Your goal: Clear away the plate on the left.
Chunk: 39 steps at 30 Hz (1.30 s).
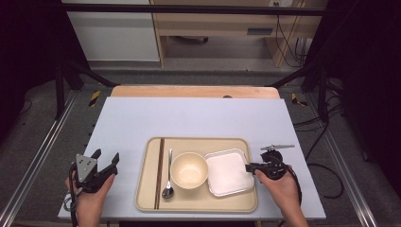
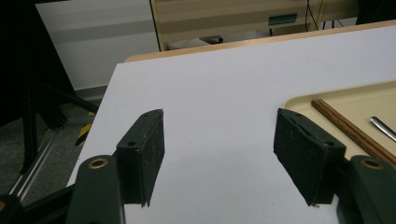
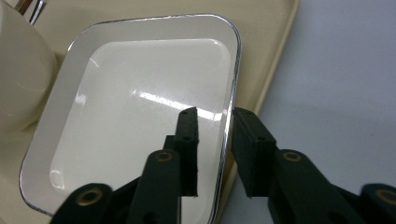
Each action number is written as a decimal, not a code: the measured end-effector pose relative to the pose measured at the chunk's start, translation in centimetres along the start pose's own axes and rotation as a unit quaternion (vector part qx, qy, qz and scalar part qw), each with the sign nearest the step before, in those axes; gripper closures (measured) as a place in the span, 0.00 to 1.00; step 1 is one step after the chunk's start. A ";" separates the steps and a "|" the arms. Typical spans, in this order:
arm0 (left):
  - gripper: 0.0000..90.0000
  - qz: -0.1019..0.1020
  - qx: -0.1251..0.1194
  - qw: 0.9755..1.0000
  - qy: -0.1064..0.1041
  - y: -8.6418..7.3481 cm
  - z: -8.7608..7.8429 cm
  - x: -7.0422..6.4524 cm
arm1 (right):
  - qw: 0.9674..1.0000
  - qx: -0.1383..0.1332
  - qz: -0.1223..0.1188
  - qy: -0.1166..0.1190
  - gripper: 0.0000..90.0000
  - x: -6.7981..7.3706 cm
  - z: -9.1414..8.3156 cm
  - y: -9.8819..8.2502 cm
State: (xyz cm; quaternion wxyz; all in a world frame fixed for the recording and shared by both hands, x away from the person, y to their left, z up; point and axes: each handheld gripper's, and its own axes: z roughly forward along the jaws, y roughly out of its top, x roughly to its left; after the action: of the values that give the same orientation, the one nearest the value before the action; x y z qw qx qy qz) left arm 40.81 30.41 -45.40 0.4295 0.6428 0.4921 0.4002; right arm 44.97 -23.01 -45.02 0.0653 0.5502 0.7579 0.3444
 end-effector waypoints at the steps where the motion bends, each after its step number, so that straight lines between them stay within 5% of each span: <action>1: 0.37 0.000 -0.001 1.000 -0.001 0.0 0.0 0.0 | 1.000 -0.012 -0.009 -0.004 0.69 0.1 -0.2 -0.2; 7: 0.36 0.003 0.003 1.000 -0.011 -0.1 0.3 -0.3 | 0.996 -0.087 -0.024 -0.021 0.42 -0.4 -0.5 -0.6; 16: 0.32 0.001 0.001 0.999 -0.033 -0.3 0.5 -0.5 | 0.987 -0.151 -0.032 -0.045 0.13 -1.1 0.1 -0.5; 21: 0.28 0.000 -0.009 0.999 -0.051 -0.3 0.6 -0.6 | 0.981 -0.180 -0.042 -0.060 0.10 -1.2 0.1 -0.4; 32: 0.20 0.016 -0.021 0.996 -0.089 -0.4 1.0 -0.9 | 0.974 -0.208 -0.035 -0.081 0.12 -2.8 -1.0 -0.9; 39: 0.16 0.026 -0.033 0.993 -0.112 -0.4 1.1 -0.8 | 0.957 -0.264 -0.063 -0.104 0.11 -3.6 -2.0 -1.7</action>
State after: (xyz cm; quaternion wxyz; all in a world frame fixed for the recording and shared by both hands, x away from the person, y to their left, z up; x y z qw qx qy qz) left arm 41.60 29.48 -46.24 0.4925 0.6816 0.4102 0.3531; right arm 44.05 -27.38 -45.54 0.3082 0.4977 0.6622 0.4678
